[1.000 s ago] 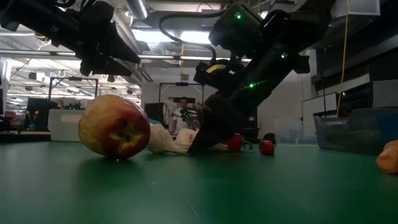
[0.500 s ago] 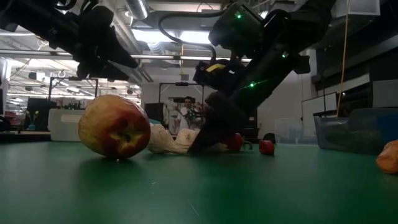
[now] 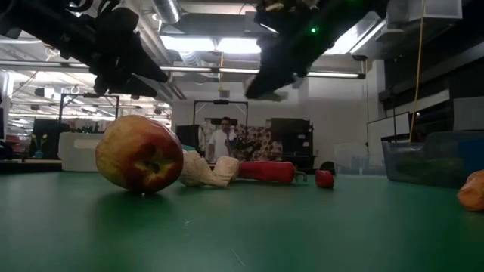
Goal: Sort produce into baskets
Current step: Put the white garlic into the transparent bin
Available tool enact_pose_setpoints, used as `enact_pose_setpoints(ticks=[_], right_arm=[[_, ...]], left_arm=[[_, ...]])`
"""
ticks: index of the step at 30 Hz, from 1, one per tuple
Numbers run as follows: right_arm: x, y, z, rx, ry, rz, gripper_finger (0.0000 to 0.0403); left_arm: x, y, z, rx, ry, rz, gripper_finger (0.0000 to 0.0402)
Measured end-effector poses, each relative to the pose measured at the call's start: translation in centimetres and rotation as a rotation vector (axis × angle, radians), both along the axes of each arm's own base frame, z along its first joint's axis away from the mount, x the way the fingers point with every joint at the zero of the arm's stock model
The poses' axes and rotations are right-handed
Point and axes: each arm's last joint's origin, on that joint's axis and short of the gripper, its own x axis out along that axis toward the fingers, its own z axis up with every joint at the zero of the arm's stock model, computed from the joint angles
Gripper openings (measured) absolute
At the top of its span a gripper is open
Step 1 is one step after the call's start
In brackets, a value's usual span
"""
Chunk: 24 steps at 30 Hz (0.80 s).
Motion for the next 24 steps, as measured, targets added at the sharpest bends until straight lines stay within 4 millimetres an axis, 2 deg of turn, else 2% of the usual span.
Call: enact_pose_setpoints(ticks=[5,13,17,20,24], right_arm=[[-1.8,-4.0,0.2,-0.091,0.117,-0.242,0.0111],[-6.0,-11.9,-2.2,0.041,0.254,-0.719,0.0122],[-8.1,-15.3,-2.7,0.127,0.226,-0.957,0.0119],[-9.5,-17.2,-2.8,0.170,0.198,-1.104,0.0122],[-10.7,-18.7,-2.9,0.249,0.191,-1.205,0.0125]], left_arm=[[0.0,0.0,0.0,0.002,0.001,0.004,0.0290],[0.0,0.0,0.0,0.023,0.014,-0.006,0.0290],[0.0,0.0,0.0,0.025,0.014,-0.004,0.0290],[0.0,0.0,0.0,0.031,0.017,-0.004,0.0290],[0.0,0.0,0.0,0.032,0.017,-0.003,0.0290]])
